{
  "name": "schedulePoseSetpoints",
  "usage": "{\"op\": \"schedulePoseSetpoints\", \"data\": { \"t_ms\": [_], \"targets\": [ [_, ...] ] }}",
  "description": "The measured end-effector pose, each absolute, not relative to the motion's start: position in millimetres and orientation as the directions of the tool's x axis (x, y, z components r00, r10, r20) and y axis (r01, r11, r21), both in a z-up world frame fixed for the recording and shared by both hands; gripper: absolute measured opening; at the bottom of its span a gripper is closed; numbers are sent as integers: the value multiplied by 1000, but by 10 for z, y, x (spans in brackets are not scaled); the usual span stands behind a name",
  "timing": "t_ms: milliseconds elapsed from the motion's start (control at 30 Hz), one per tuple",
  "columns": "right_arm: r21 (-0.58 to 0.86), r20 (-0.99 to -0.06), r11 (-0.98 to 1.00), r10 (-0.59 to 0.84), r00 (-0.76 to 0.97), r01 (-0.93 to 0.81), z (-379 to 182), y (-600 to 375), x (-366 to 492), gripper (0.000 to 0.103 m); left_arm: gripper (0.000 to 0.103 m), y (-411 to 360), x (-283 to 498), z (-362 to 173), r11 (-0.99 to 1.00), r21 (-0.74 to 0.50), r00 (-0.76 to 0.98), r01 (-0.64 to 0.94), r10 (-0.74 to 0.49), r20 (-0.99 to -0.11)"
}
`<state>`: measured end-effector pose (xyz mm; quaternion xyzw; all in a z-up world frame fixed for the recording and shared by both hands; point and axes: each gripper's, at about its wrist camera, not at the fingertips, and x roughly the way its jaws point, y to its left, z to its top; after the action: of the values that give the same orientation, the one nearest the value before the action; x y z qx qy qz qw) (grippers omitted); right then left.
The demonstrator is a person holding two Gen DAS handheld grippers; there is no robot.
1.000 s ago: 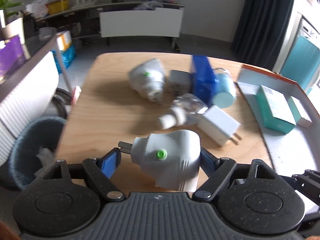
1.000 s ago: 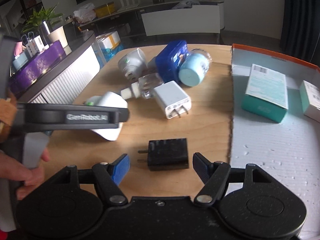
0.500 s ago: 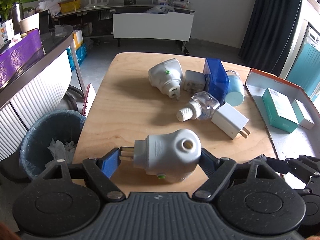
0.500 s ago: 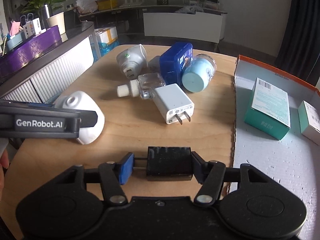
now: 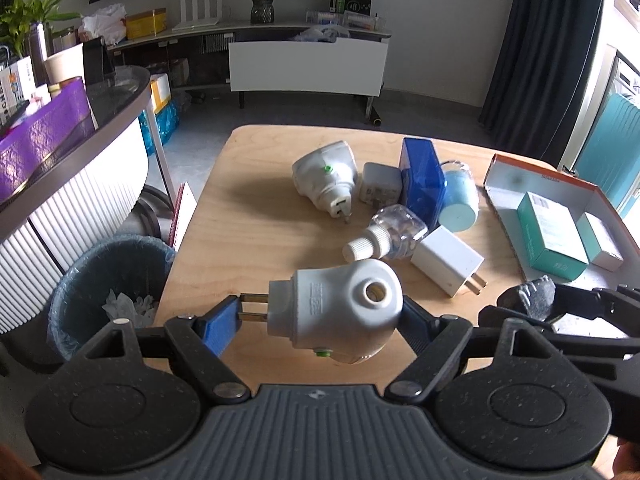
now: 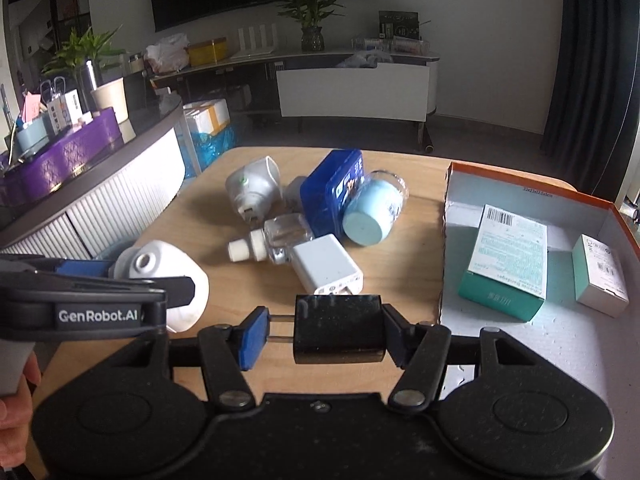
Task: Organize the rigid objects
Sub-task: 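Carry the white adapter and black charger toward the orange-rimmed tray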
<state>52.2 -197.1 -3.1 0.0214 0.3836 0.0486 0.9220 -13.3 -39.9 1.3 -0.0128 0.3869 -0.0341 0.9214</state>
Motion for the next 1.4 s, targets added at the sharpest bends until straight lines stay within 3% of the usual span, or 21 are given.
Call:
{"op": "schedulePoseSetpoints", "data": {
  "t_ms": [1400],
  "targets": [
    [103,-652,991,3,759,85,309,-2770,92,72,84,-1194,-286,217,980,-53,706,190,-174,-687]
  ]
}}
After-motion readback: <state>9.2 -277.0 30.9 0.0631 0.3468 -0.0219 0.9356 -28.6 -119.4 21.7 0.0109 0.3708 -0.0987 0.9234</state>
